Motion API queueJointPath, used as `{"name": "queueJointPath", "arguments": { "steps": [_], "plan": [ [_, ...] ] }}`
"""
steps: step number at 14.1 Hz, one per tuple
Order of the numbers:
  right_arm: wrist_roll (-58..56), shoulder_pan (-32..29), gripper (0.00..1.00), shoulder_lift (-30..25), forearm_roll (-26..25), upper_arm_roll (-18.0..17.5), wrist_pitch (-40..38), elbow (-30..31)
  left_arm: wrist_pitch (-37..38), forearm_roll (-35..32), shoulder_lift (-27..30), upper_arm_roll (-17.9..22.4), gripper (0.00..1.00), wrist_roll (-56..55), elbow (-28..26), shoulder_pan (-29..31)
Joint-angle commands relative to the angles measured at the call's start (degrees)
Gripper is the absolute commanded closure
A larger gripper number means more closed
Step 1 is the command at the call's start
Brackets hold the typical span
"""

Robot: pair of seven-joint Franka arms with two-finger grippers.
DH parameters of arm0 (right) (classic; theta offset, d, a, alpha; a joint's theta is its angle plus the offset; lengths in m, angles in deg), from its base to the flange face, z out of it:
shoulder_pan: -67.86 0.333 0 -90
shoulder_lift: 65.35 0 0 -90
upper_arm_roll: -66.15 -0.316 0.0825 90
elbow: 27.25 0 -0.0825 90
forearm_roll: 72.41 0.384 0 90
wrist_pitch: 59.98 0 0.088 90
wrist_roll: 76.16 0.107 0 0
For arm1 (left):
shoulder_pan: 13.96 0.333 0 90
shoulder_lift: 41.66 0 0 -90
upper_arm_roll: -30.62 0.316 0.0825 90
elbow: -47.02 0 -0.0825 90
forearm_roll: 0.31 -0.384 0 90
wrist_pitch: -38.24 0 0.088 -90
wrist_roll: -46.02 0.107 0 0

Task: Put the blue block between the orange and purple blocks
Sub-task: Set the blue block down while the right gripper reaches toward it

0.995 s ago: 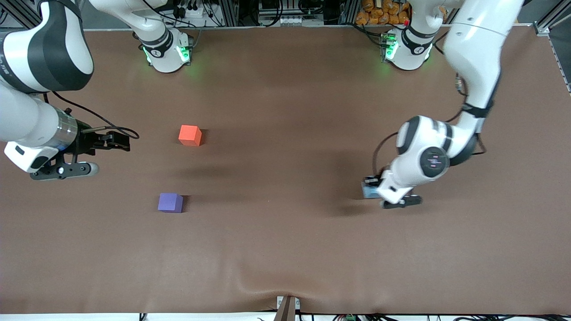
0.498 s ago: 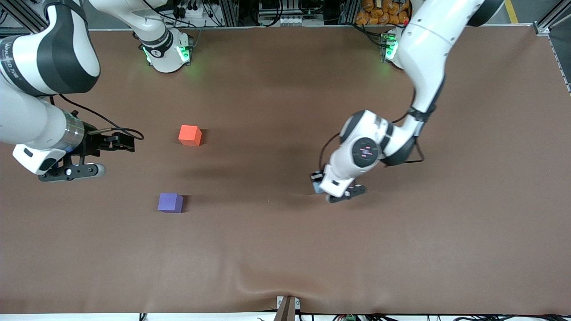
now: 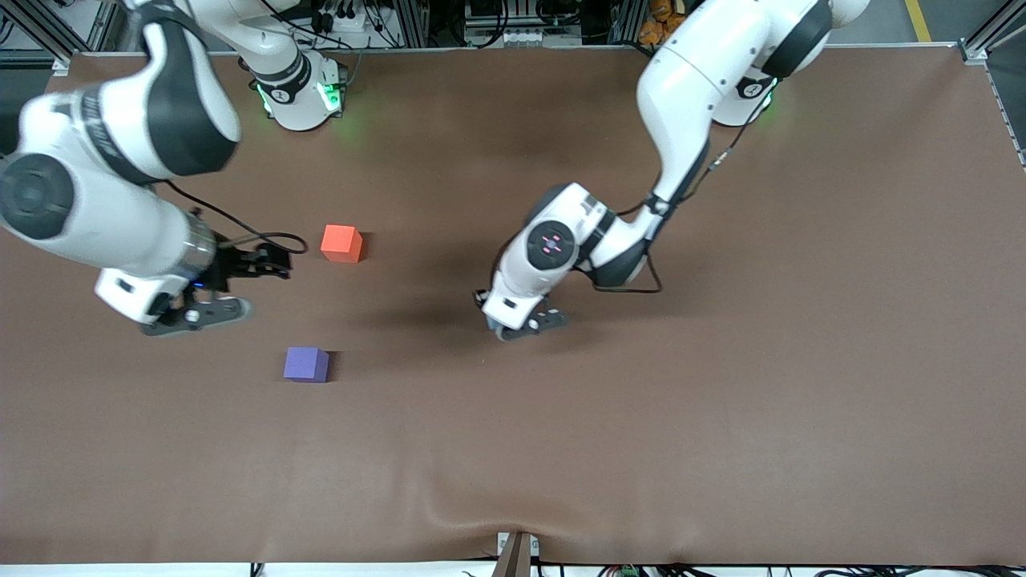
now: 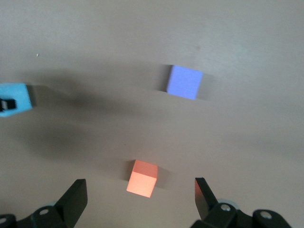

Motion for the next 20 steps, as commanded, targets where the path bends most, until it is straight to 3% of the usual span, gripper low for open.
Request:
{"name": "queueJointPath", "arguments": {
  "steps": [1,2,3,4,5,8,11,16,20],
  "plan": [
    [0.54,0.74,0.0,2.17,1.36,0.38,1.11,-1.03,-3.26,1.18,-2.23,0.85,0.84,-0.12,2.48,-3.32],
    [0.54,0.48,0.0,2.96,2.49,0.38,1.81,-1.03,-4.41,1.18,-3.02,0.85,0.81,0.05,2.48,-4.03],
    [0.54,0.04,0.0,3.49,3.11,0.38,2.69,-1.12,-4.68,1.18,-3.2,0.85,0.67,0.06,2.4,-4.47],
    [0.45,-0.14,0.0,3.93,3.21,0.38,3.65,-1.12,-4.68,1.18,-3.2,0.85,0.46,-0.12,2.14,-4.48],
    [0.45,0.04,0.0,4.45,3.12,0.47,4.62,-1.12,-4.68,1.1,-3.2,0.94,0.0,0.14,1.96,-4.56],
    [0.37,-0.14,0.0,5.6,3.12,0.47,6.3,-1.21,-4.77,1.09,-2.25,0.85,0.0,0.06,2.22,-4.56],
    [0.28,-0.49,0.0,8.05,3.21,0.47,8.66,-1.21,-2.67,1.01,3.1,0.76,0.0,-0.38,2.13,-3.08],
    [-0.16,1.43,0.0,12.71,7.34,0.38,17.8,-1.12,11.01,0.4,21.72,0.94,0.0,0.23,0.64,10.0],
    [0.63,9.59,0.0,18.33,7.43,0.38,24.55,-1.03,24.46,0.3,30.09,1.11,0.0,11.79,0.46,20.02]
  ]
}}
